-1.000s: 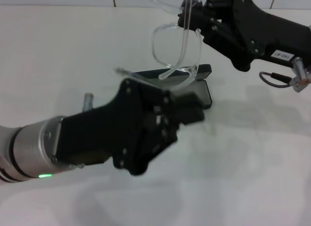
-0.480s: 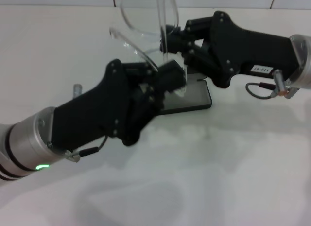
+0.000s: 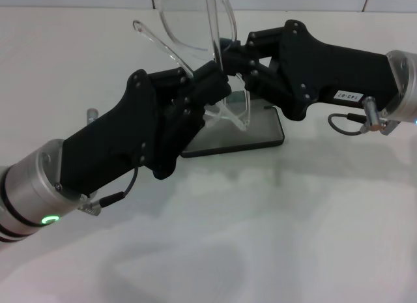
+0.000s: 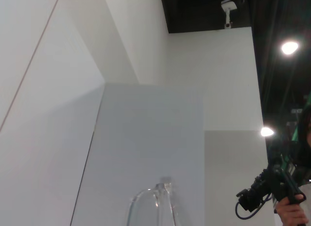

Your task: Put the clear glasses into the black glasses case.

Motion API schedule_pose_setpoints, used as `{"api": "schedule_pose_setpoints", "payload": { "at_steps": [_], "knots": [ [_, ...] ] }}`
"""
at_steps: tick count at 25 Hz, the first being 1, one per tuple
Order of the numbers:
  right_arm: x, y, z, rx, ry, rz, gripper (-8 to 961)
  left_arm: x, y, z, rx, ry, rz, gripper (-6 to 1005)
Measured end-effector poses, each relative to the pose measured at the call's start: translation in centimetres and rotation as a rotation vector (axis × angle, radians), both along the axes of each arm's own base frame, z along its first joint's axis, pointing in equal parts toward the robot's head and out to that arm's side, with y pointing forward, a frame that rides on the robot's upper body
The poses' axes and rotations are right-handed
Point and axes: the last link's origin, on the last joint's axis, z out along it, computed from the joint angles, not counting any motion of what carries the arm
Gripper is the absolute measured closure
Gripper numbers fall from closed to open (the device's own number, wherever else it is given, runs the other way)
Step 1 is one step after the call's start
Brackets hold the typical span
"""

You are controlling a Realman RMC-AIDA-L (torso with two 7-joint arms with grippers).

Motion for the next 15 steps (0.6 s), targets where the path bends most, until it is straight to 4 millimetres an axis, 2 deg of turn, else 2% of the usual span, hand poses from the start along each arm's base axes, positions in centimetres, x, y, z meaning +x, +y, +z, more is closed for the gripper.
{"api": "schedule_pose_setpoints", "payload": {
  "at_steps": [11, 15],
  "knots": [
    [0.17, 0.46, -0.28, 0.019, -0.023, -0.028, 886, 0.00, -0.13, -0.21, -0.017, 0.016, -0.011, 932],
    [0.12, 0.62, -0.66, 0.019, -0.045, -0.033, 886, 0.71, -0.24, -0.47, -0.042, 0.034, -0.073, 932]
  ]
}}
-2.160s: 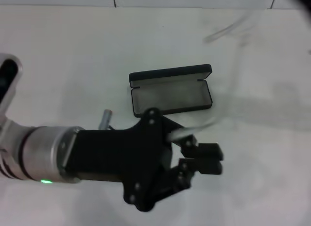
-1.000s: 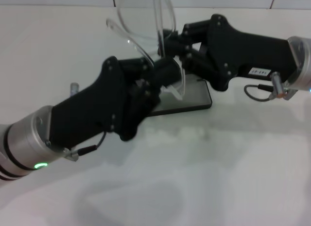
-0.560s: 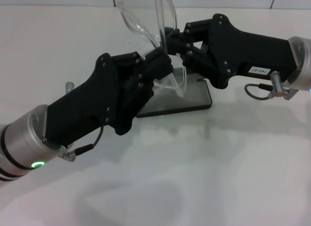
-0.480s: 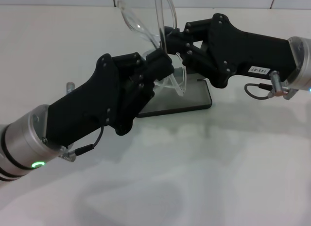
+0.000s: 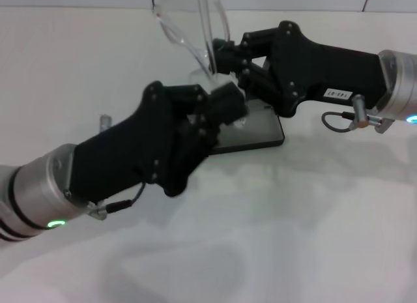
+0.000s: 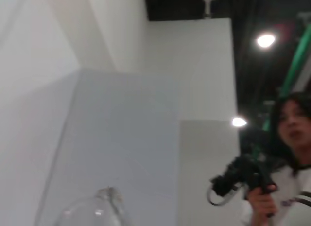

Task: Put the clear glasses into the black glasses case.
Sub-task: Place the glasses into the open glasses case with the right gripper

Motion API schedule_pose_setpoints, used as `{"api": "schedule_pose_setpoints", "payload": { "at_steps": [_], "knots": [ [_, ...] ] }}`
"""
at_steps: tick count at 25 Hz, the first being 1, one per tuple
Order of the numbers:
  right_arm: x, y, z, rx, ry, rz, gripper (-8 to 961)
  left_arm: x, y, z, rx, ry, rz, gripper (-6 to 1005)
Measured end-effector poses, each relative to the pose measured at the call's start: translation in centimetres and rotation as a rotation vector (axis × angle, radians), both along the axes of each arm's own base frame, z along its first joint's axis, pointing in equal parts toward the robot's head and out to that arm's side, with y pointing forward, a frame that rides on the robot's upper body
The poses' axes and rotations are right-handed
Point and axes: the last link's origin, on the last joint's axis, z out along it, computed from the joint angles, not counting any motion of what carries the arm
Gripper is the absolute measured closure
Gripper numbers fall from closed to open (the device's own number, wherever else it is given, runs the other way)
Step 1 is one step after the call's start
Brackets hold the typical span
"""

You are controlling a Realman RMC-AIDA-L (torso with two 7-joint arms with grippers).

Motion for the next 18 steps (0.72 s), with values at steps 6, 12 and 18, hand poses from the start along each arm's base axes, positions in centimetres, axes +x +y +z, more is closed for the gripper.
{"api": "schedule_pose_setpoints", "payload": {
  "at_steps": [6, 12, 18],
  "knots": [
    [-0.7, -0.2, -1.2, -0.015, -0.065, 0.040, 885, 0.8, 0.4, -0.4, -0.025, 0.014, -0.034, 932],
    [-0.9, -0.5, -1.6, -0.003, -0.088, 0.056, 885, 0.5, 0.9, -0.3, -0.029, 0.002, 0.028, 932],
    [-0.7, -0.4, -1.6, 0.010, -0.087, 0.046, 885, 0.3, 0.8, -0.3, -0.030, 0.005, 0.038, 932]
  ]
}}
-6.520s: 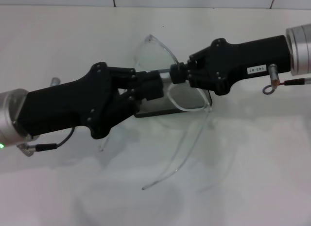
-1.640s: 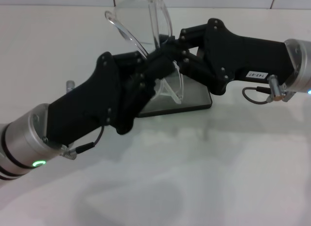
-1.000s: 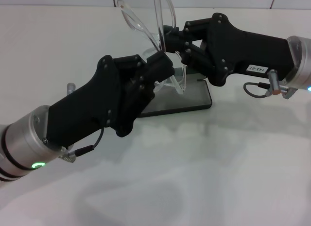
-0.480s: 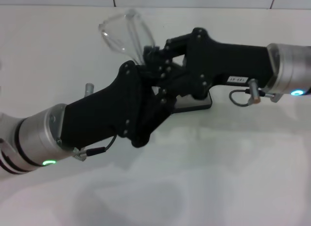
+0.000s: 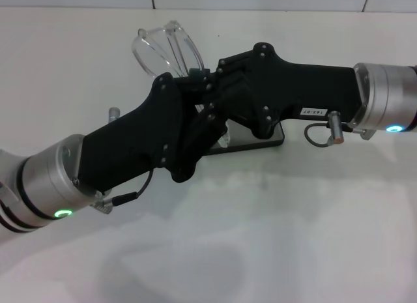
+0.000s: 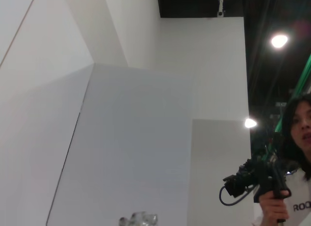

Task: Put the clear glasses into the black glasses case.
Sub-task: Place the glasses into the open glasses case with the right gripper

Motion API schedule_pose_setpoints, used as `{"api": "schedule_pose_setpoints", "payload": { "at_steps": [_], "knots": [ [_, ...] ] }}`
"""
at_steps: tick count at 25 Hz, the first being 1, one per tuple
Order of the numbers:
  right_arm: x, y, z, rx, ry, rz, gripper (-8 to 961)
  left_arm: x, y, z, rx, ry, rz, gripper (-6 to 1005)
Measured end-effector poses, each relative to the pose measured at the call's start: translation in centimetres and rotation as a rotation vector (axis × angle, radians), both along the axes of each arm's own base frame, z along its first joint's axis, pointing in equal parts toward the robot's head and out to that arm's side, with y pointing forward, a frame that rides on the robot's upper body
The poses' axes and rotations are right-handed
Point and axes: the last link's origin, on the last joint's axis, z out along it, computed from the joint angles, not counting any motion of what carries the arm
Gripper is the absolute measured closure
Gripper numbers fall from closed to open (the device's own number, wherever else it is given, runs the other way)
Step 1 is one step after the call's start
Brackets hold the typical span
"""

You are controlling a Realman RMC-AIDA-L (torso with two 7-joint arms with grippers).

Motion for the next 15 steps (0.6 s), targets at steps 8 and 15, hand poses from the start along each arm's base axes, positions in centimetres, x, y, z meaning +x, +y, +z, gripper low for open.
{"api": "schedule_pose_setpoints", "payload": {
  "at_steps": [8, 15],
  "knots": [
    [0.8, 0.2, 0.2, 0.050, -0.050, -0.015, 885, -0.8, -0.6, 0.6, -0.012, 0.025, -0.027, 932],
    [1.0, -1.5, 0.6, 0.106, -0.537, 0.061, 885, -5.0, -1.4, 3.7, 0.045, 0.075, 0.085, 932]
  ]
}}
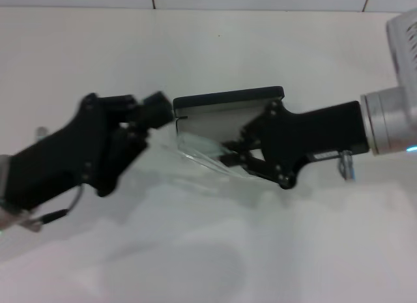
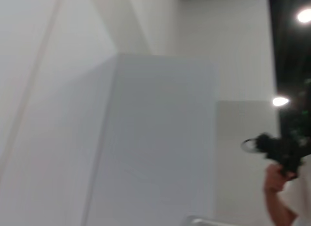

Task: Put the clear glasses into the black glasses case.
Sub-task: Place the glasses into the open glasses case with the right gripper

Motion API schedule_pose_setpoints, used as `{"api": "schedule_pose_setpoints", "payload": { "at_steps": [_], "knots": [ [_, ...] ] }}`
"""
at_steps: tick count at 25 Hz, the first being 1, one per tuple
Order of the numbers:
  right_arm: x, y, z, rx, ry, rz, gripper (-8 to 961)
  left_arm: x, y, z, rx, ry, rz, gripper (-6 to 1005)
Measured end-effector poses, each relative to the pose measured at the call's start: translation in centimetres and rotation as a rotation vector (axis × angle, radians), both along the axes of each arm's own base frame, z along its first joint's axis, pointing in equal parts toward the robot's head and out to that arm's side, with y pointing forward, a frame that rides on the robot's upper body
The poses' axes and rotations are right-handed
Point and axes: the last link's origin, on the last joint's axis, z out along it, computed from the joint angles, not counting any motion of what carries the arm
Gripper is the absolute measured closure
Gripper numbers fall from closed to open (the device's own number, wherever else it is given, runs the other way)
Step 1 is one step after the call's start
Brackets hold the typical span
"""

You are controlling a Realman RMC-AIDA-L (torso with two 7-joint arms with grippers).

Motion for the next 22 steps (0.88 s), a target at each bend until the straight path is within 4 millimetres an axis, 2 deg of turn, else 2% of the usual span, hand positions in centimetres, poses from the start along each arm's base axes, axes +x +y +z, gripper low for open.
{"api": "schedule_pose_setpoints", "payload": {
  "at_steps": [1, 3, 8, 14, 22],
  "knots": [
    [0.0, 0.0, 0.0, 0.000, 0.000, 0.000, 885, -0.6, -0.1, 0.5, 0.010, 0.006, 0.021, 932],
    [-0.4, -0.7, 0.7, 0.105, -0.205, 0.033, 884, -1.5, -0.2, 1.2, 0.031, 0.011, 0.057, 932],
    [-1.3, 0.2, 0.5, 0.208, -0.351, 0.074, 882, -2.9, -0.8, 2.3, 0.084, 0.003, 0.128, 932],
    [-2.0, 1.9, -0.6, 0.323, -0.554, 0.157, 879, -3.2, -0.8, 2.1, 0.091, 0.010, 0.153, 932],
    [-2.5, 2.8, -2.9, 0.350, -0.642, 0.261, 876, -2.8, -0.1, 1.9, 0.093, 0.016, 0.147, 932]
  ]
}}
